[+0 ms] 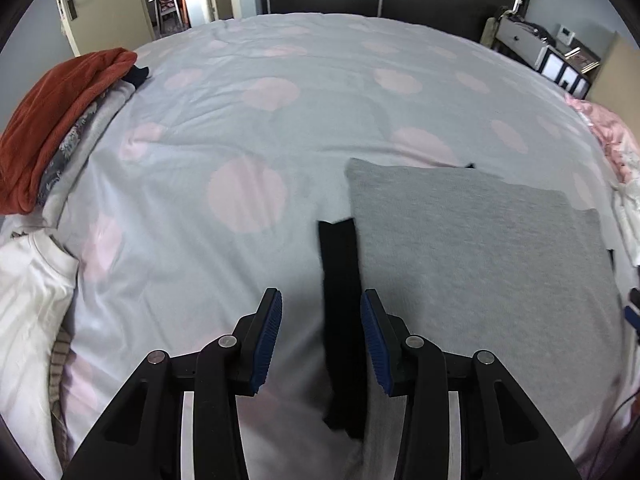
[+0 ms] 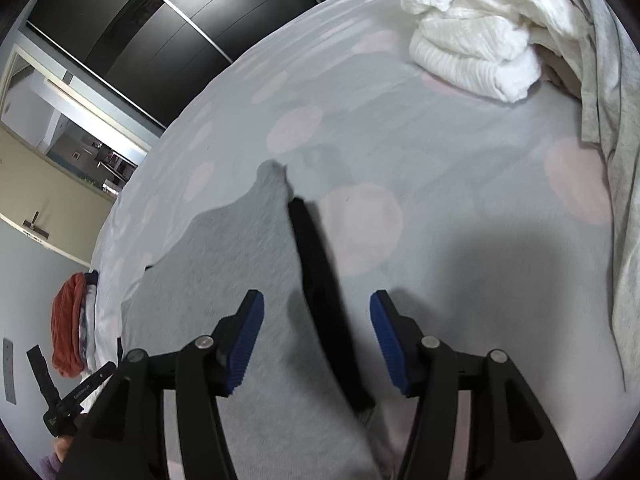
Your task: Fold clothes
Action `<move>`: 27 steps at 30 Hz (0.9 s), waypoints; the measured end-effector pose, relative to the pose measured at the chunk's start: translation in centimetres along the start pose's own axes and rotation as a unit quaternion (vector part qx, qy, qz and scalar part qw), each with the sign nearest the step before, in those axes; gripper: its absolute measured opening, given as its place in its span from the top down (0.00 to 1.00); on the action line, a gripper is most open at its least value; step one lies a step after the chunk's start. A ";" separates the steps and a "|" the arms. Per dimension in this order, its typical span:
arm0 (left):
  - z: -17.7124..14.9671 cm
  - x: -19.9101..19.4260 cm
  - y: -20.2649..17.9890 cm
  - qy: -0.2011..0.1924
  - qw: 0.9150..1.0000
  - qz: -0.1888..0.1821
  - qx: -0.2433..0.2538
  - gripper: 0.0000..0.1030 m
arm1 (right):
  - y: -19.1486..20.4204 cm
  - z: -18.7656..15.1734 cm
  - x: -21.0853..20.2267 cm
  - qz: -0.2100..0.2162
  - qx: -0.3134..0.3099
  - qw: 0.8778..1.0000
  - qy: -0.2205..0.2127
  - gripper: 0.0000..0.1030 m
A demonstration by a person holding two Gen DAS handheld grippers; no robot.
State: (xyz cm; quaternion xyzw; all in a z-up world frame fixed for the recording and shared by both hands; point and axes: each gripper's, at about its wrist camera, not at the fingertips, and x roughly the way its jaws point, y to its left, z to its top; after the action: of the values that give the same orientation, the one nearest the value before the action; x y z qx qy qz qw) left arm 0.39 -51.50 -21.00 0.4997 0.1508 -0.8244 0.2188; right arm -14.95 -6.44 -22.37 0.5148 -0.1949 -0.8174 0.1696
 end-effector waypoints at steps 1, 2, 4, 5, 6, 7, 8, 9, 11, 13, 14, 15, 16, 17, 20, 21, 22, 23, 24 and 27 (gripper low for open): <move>-0.1 0.4 0.0 0.007 1.000 0.002 -0.004 0.58 | 0.1 0.2 0.4 -0.003 -0.005 1.000 0.002 0.47; -0.1 0.9 0.2 0.015 1.000 0.002 -0.007 0.58 | 0.3 0.4 0.8 -0.005 -0.011 1.000 0.004 0.47; 0.0 1.8 0.4 0.026 1.000 0.003 -0.010 0.58 | 0.8 0.6 1.5 -0.010 -0.026 1.000 0.008 0.47; 0.1 2.1 0.4 0.028 1.000 0.003 -0.011 0.58 | 1.0 0.8 2.0 -0.014 -0.034 0.999 0.008 0.47; 0.2 2.2 0.4 0.027 1.000 0.002 -0.011 0.58 | 1.2 1.0 2.3 -0.021 -0.042 0.999 0.003 0.47; 0.4 2.3 0.4 0.024 1.000 0.001 -0.010 0.58 | 1.4 1.1 2.5 -0.029 -0.049 0.998 -0.002 0.47; 0.6 2.4 0.4 0.021 1.000 -0.001 -0.009 0.58 | 1.5 1.3 2.8 -0.032 -0.051 0.998 -0.005 0.47; 0.7 2.5 0.4 0.020 1.000 -0.003 -0.009 0.58 | 1.4 1.4 3.1 -0.035 -0.052 0.998 -0.007 0.47; 1.0 3.1 0.5 0.022 1.000 -0.009 -0.015 0.58 | 1.4 1.5 3.5 -0.037 -0.056 0.998 -0.011 0.48; 1.2 3.3 0.6 0.022 1.000 -0.012 -0.017 0.58 | 1.7 1.5 3.9 -0.045 -0.067 0.997 -0.015 0.49; 1.3 3.3 0.5 0.021 1.000 -0.012 -0.017 0.58 | 1.9 1.5 4.1 -0.049 -0.072 0.996 -0.016 0.52; 1.5 3.4 0.5 0.021 1.000 -0.012 -0.017 0.58 | 2.0 1.4 4.3 -0.053 -0.077 0.995 -0.018 0.53; 1.6 3.5 0.5 0.020 1.000 -0.012 -0.017 0.58 | 2.2 1.4 4.5 -0.057 -0.083 0.995 -0.020 0.58; 1.7 3.6 0.4 0.020 1.000 -0.012 -0.017 0.58 | 2.4 1.3 4.7 -0.061 -0.093 0.994 -0.021 0.65; 1.9 3.8 0.5 0.019 1.000 -0.015 -0.019 0.58 | 3.2 1.1 5.1 -0.061 -0.117 0.991 -0.020 0.83; 2.0 3.8 0.6 0.020 0.999 -0.016 -0.020 0.58 | 3.3 1.0 5.1 -0.060 -0.119 0.991 -0.020 0.84; 2.0 3.7 0.7 0.019 0.999 -0.018 -0.023 0.58 | 3.4 1.0 5.0 -0.061 -0.121 0.991 -0.021 0.88; 2.0 3.7 0.8 0.019 0.999 -0.021 -0.025 0.58 | 3.5 1.0 4.9 -0.062 -0.121 0.990 -0.024 0.89; 2.0 3.7 0.9 0.019 0.999 -0.023 -0.028 0.58 | 3.6 1.0 4.7 -0.063 -0.121 0.990 -0.026 0.90; 2.3 3.0 1.1 0.010 0.998 -0.037 -0.040 0.58 | 4.3 0.8 3.8 -0.067 -0.128 0.989 -0.040 0.92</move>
State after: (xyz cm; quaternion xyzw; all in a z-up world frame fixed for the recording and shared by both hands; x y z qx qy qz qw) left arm -1.97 -54.17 -22.63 0.4930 0.2038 -0.8203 0.2064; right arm -16.91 -11.91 -22.86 0.4679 -0.0600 -0.8649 0.1715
